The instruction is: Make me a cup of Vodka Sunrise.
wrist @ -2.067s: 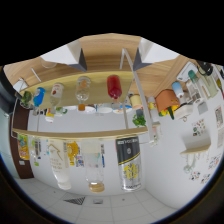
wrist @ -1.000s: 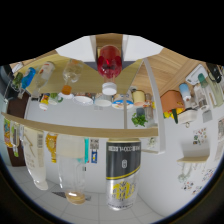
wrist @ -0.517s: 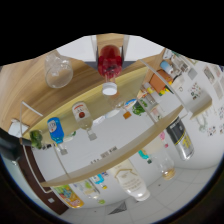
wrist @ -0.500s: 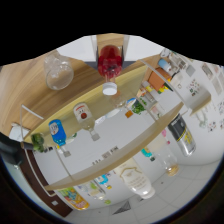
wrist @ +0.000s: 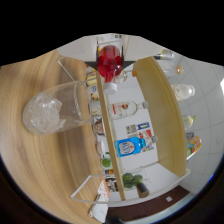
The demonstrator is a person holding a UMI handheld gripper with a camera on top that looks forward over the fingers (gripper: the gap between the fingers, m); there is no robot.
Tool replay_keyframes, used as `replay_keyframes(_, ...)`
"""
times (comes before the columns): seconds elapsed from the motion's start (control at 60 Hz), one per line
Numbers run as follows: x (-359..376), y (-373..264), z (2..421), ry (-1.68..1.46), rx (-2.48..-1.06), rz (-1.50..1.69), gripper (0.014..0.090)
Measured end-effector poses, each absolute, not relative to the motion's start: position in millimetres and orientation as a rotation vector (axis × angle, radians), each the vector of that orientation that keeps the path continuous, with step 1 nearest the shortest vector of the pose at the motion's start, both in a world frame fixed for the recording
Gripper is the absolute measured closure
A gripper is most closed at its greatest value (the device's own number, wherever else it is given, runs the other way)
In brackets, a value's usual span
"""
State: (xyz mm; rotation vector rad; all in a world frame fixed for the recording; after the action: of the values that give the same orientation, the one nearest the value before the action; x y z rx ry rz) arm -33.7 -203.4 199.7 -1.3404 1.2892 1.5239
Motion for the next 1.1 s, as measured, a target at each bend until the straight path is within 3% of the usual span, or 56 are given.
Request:
replay_keyframes(0.233,-20.2,-205.0,222.6,1.505,-0.979,1.848,0.0701)
replay_keyframes(0.433,-23.6,-205.3,229.1,1.522,-0.958,1.891,0.0703)
replay_keyframes(0.617,-28.6,-205.5,240.8,1.322,-1.187,1.658,0.0700)
replay_keyframes(0.85,-68.3,-208.3,263.7,0.591,-1.634,0.902,0.0700)
replay_keyframes(0.967,-90.9,-205.4,246.1,0.302,-1.716,0.545,0.0700)
replay_keyframes(1.1,-119.1,-198.5,192.8,0.110,-1.808,0.289,0.0701)
